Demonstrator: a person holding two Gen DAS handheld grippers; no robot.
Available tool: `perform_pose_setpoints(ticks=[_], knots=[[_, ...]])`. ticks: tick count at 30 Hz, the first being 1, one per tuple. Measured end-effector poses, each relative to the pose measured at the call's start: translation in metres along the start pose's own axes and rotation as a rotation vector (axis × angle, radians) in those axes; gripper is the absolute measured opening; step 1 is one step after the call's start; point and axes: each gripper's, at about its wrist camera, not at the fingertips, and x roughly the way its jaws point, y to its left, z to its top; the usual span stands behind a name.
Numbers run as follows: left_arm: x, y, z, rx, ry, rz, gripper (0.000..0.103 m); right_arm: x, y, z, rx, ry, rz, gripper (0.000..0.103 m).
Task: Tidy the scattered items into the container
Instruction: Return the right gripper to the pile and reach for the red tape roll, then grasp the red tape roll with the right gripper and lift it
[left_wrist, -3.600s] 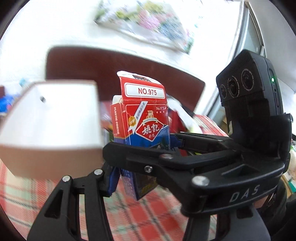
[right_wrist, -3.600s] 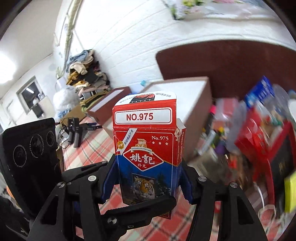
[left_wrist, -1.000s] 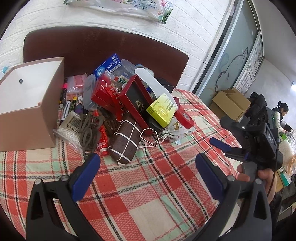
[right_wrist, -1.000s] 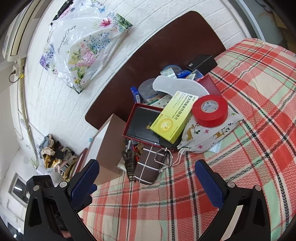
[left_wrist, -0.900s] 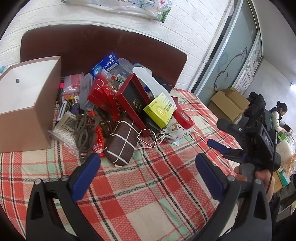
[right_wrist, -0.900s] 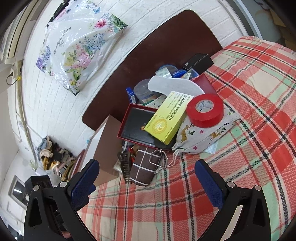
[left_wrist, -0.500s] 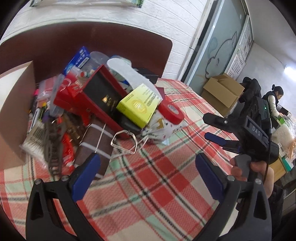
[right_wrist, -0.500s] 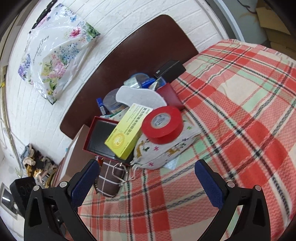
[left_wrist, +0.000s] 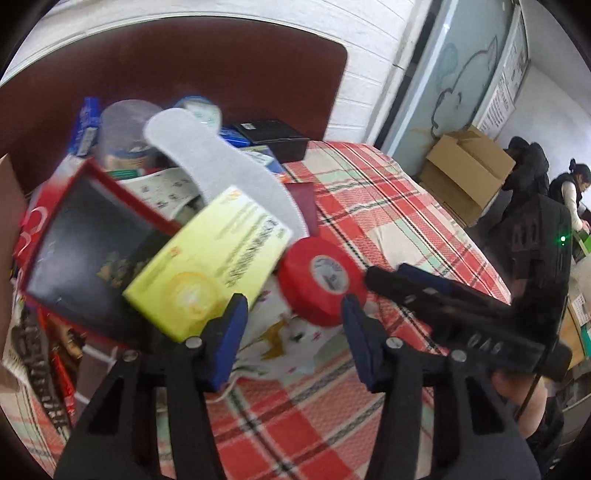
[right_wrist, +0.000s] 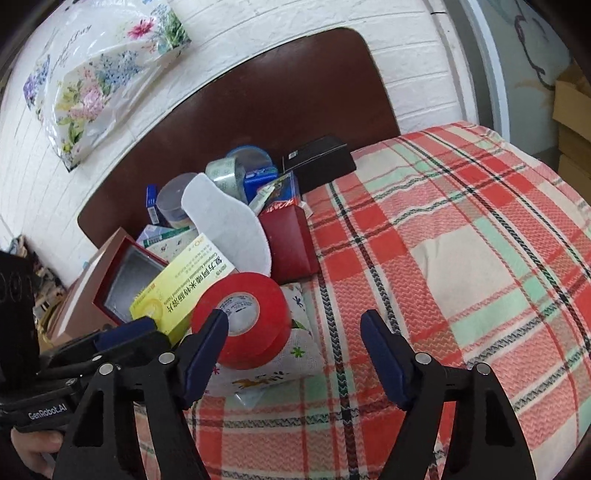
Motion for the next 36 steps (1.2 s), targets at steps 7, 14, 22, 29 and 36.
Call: perform_pose_setpoints(ticks=[7,14,22,29,36], knots=[[0.038,-0.002,0.011,-0.010,0.024,0.017,0.042,0.017,-0.014,0.004,0.004,0.025,0.044,0.050],[0.041,0.004,0.016,-0.036,0.025,-0.010,0.042,0.023,-0.014,0.008,-0.015,0.061,0.097,0.050],[0.045,0.010,0.016,-0.048,0.040,-0.048,0.034,0.030,0.003,0.007,-0.114,0.091,0.105,0.035],[0.047,0.006,0.018,-0.021,0.080,-0.056,0.031,0.029,0.001,0.005,-0.112,0.090,0.102,0.033],[0.032,0.005,0.015,-0.013,0.071,-0.055,0.028,0.016,0.015,0.003,-0.149,0.070,0.066,0.030]])
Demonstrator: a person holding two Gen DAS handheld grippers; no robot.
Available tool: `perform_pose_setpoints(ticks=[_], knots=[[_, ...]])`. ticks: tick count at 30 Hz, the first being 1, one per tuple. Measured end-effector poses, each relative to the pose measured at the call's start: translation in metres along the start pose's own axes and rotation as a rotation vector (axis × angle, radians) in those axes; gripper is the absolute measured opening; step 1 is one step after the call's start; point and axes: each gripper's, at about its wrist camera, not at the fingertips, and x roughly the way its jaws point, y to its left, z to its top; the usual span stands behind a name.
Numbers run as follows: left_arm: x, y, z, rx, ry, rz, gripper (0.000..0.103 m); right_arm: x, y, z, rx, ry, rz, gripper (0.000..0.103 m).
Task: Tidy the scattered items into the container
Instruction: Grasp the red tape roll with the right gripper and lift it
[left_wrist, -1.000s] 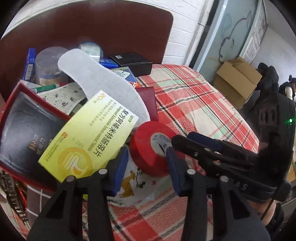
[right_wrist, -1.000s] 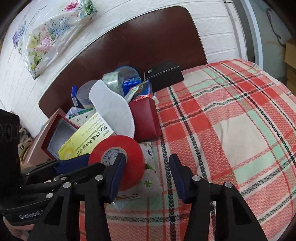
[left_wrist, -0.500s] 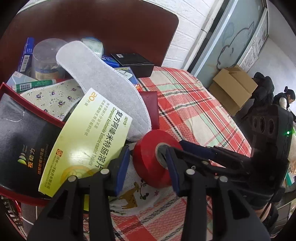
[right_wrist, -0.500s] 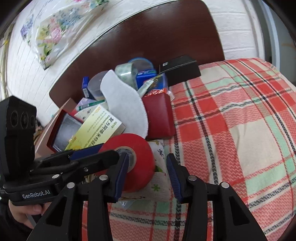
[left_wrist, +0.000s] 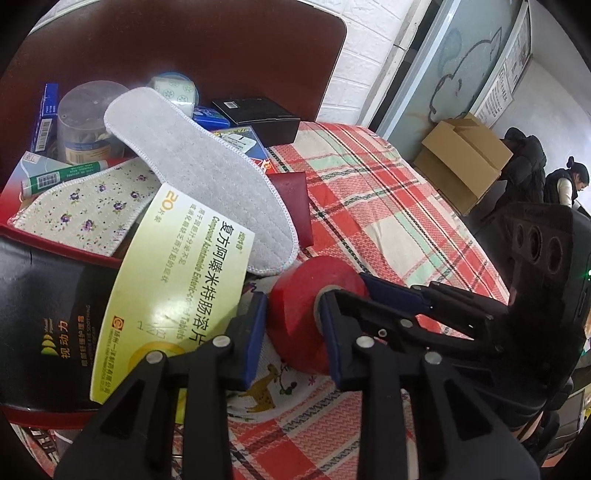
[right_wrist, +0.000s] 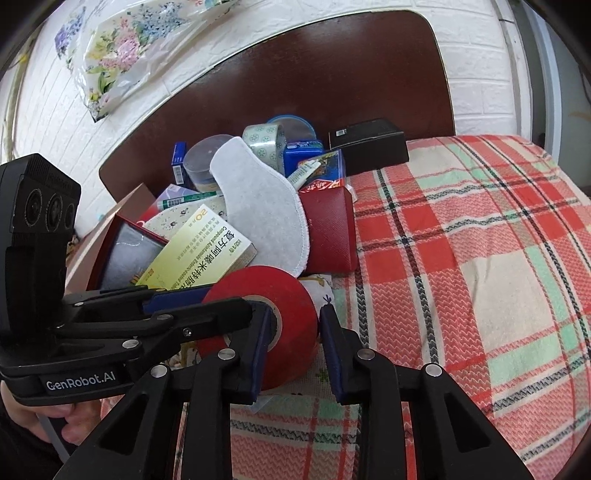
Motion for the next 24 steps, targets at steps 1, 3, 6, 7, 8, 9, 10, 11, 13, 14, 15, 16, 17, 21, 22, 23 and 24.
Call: perform_pose_setpoints(ticks=[1,3,6,7,8,9,10,11,13,14,15,16,17,21,22,23,24], knots=[[-0.002,0.000,0.000,0.003,-0.003,-0.001,0.028,-0.003,0.003,0.000,-0.005,-0.005,-0.001,0.030],[-0.010,0.000,-0.001,0.010,-0.016,-0.002,0.028,-0.008,0.009,0.001,-0.012,-0.014,-0.002,0.030],[-0.026,0.001,-0.001,0.011,-0.042,-0.008,0.029,-0.017,0.021,0.005,-0.024,-0.035,0.006,0.030],[-0.031,0.003,0.000,0.010,-0.051,-0.013,0.029,-0.020,0.025,0.006,-0.028,-0.040,0.008,0.030],[-0.037,0.005,0.000,0.008,-0.061,-0.017,0.029,-0.023,0.031,0.008,-0.037,-0.046,0.011,0.030],[-0.043,0.006,0.000,0.006,-0.071,-0.019,0.029,-0.025,0.037,0.009,-0.045,-0.051,0.013,0.030],[-0.050,0.008,-0.001,0.003,-0.081,-0.020,0.029,-0.028,0.043,0.010,-0.053,-0.055,0.014,0.030],[-0.059,0.011,-0.002,0.001,-0.096,-0.020,0.029,-0.030,0.050,0.012,-0.062,-0.059,0.016,0.030],[-0.073,0.015,-0.003,-0.006,-0.120,-0.020,0.028,-0.034,0.066,0.016,-0.085,-0.068,0.021,0.030],[-0.082,0.020,-0.004,-0.013,-0.134,-0.020,0.028,-0.036,0.074,0.018,-0.097,-0.072,0.024,0.030],[-0.090,0.024,-0.006,-0.020,-0.146,-0.019,0.028,-0.037,0.083,0.020,-0.108,-0.073,0.029,0.030],[-0.097,0.029,-0.006,-0.027,-0.158,-0.019,0.028,-0.038,0.093,0.022,-0.123,-0.076,0.033,0.030],[-0.107,0.035,-0.008,-0.035,-0.173,-0.017,0.028,-0.038,0.103,0.024,-0.137,-0.077,0.035,0.030],[-0.141,0.058,-0.017,-0.067,-0.225,-0.004,0.029,-0.037,0.149,0.032,-0.205,-0.082,0.049,0.030],[-0.150,0.065,-0.021,-0.076,-0.239,0.001,0.029,-0.037,0.159,0.033,-0.219,-0.083,0.053,0.030],[-0.159,0.073,-0.024,-0.088,-0.254,0.008,0.029,-0.035,0.170,0.034,-0.234,-0.083,0.059,0.030],[-0.168,0.080,-0.027,-0.097,-0.267,0.015,0.029,-0.033,0.183,0.036,-0.249,-0.084,0.066,0.030]])
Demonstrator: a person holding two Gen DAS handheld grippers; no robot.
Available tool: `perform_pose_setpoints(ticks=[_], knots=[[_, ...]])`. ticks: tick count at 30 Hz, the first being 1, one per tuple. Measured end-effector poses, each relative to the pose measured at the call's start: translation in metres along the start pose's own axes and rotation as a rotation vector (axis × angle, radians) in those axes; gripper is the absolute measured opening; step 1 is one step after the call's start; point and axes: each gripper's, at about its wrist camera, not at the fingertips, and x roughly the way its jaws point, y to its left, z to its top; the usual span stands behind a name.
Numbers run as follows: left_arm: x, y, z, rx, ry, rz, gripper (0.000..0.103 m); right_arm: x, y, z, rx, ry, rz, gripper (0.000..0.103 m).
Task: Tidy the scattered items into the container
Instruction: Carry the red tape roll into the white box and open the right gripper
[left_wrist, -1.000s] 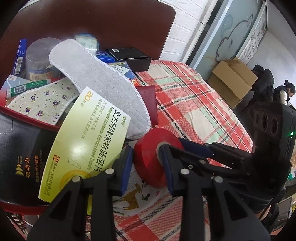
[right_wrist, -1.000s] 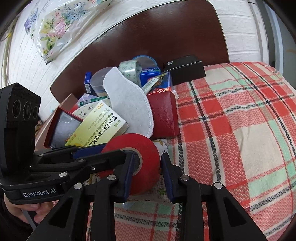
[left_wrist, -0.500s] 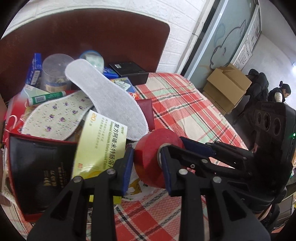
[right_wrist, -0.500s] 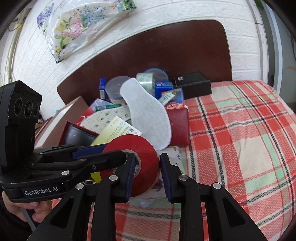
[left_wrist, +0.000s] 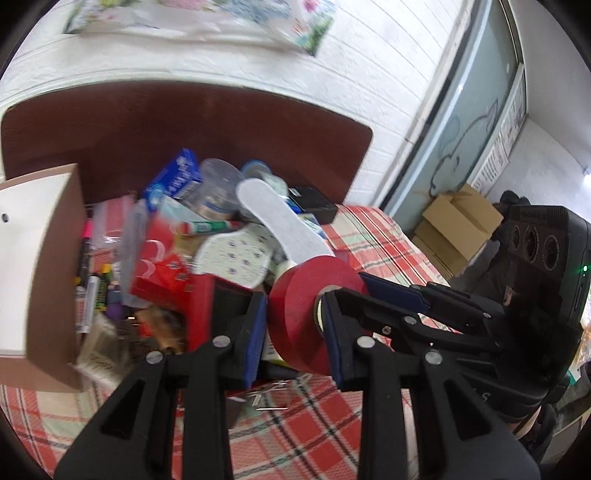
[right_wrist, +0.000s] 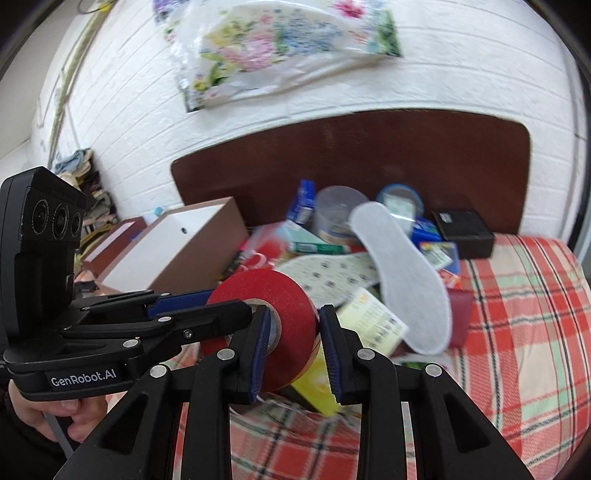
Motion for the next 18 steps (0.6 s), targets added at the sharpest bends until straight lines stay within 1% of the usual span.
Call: perform_pose_setpoints(ticks=[3,8,14,18], knots=[[-0.028,0.027,0.001,-0.025,-0.042,0.029,0.028,0.015,0.038,0.018,-0.051,-0.004,0.030,0.030],[-0.071,0.092,0.007,-0.080,-0.104,0.095,0.028,0.052,0.099,0.042,-0.130,-0.002,0.095,0.030],[-0.113,0.174,0.014,-0.121,-0.149,0.214,0.028,0.112,0.170,0.067,-0.183,-0.002,0.205,0.030],[-0.131,0.222,0.012,-0.143,-0.159,0.265,0.028,0.153,0.210,0.075,-0.214,0.019,0.267,0.030]])
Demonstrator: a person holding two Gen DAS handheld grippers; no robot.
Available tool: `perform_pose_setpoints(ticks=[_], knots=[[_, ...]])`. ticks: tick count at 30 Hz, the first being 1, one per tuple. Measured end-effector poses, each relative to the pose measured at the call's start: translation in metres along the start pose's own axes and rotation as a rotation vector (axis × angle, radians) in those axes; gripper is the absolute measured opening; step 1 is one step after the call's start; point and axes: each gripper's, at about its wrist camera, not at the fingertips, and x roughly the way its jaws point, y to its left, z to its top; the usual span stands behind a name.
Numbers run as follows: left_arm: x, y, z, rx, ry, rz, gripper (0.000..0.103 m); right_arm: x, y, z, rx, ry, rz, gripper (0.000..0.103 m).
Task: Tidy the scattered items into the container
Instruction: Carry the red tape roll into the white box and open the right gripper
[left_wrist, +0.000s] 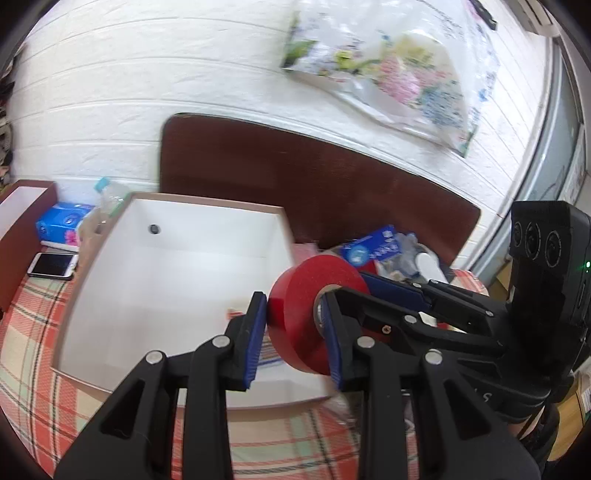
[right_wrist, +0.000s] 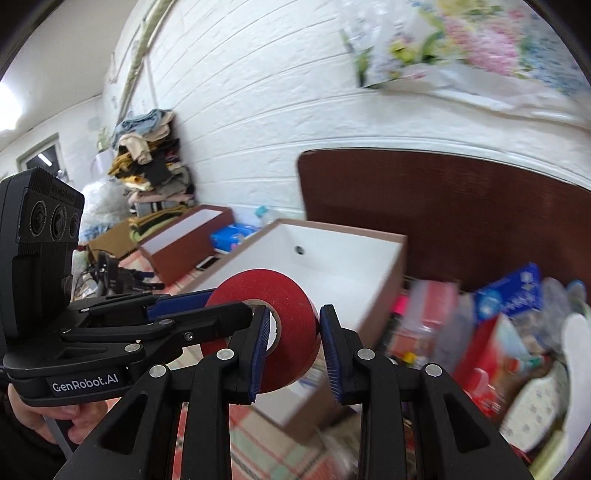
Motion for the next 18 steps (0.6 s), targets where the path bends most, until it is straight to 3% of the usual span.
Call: perform_pose_setpoints(ticks=[4,5,6,7,8,9,11,18], knots=[[0.001,0.034,-0.006,-0.022,-0.001,0.026,0.034,0.035,0.018,0.003,-0.026,0.026,0.016,0.031],[0.000,0.039,-0.008,-0.026,-0.012,0.023,0.050,0.038,0.020,0.002,-0.030,0.017,-0.003,0.031],[-0.002,0.044,-0.010,-0.038,-0.027,0.038,0.082,0.039,0.019,0.001,-0.026,0.007,-0.023,0.032],[-0.003,0.045,-0.012,-0.050,-0.040,0.059,0.097,0.038,0.015,-0.001,-0.005,-0.007,-0.036,0.035],[-0.007,0.048,-0.015,-0.066,-0.072,0.082,0.103,0.034,0.010,-0.003,0.019,-0.019,-0.032,0.055],[-0.010,0.051,-0.017,-0.074,-0.091,0.069,0.103,0.031,0.004,-0.006,0.056,-0.034,-0.039,0.073],[-0.012,0.050,-0.018,-0.091,-0.085,0.018,0.103,0.019,-0.004,-0.011,0.106,-0.065,-0.040,0.085],[-0.016,0.011,-0.029,-0.068,-0.047,-0.018,0.103,-0.026,-0.008,-0.035,0.104,-0.055,-0.116,0.086]])
